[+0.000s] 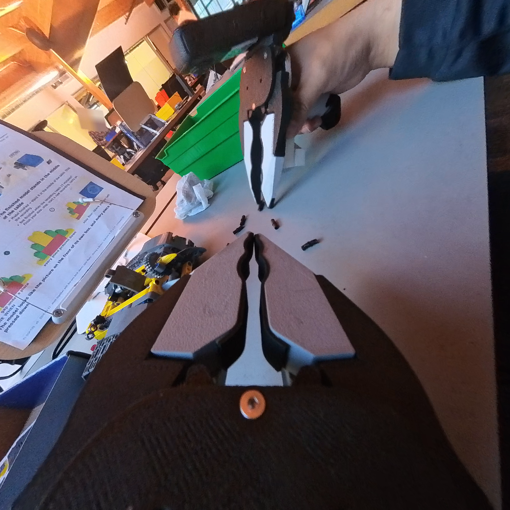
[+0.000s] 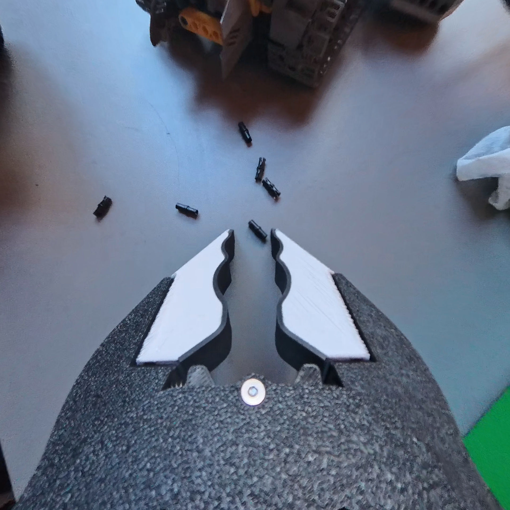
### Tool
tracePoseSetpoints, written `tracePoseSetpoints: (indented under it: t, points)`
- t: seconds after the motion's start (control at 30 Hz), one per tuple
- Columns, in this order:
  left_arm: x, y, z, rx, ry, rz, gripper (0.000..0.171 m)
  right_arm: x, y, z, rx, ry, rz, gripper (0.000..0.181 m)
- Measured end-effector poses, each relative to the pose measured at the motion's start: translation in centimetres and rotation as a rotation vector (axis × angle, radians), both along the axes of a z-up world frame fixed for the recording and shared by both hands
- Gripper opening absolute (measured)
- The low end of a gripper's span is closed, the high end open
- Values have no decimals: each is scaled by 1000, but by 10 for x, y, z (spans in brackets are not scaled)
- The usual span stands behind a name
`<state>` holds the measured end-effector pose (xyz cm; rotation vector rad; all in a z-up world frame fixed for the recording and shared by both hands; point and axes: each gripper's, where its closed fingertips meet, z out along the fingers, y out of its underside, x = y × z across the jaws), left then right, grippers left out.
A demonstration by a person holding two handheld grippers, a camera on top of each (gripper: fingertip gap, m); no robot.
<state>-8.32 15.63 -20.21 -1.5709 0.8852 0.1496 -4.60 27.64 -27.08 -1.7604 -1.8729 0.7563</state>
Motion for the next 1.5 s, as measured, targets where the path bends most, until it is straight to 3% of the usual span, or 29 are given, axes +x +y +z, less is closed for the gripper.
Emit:
tracePoseSetpoints:
  t: [0.07, 0.17, 0.57, 0.67, 0.93, 1.13, 1.23, 1.5]
  points:
    - [0, 0, 0, -1, -2, -2, 0, 2, -5, 0, -18, -8, 21, 15]
    - [0, 0, 1, -3, -10, -3, 0, 2, -14, 2, -19, -1, 69, 15]
    - [1, 0, 0, -4, -1, -2, 0, -10, -2, 1, -70, 24, -47, 21]
    - [1, 0, -1, -4, 1, -2, 0, -10, -4, 0, -86, 24, -44, 6]
    - [1, 0, 0, -4, -2, -4, 0, -17, -25, 7, -60, 70, 87, 3]
    - [1, 0, -1, -4, 7, -2, 0, -15, -41, 12, 38, 126, 300, 3]
    - [1, 0, -2, -10, 6, 0, 0, -18, -48, 27, 8, 163, 384, 3]
    - [1, 0, -2, -13, -2, -3, 0, -22, -49, 6, 71, -6, 539, 0]
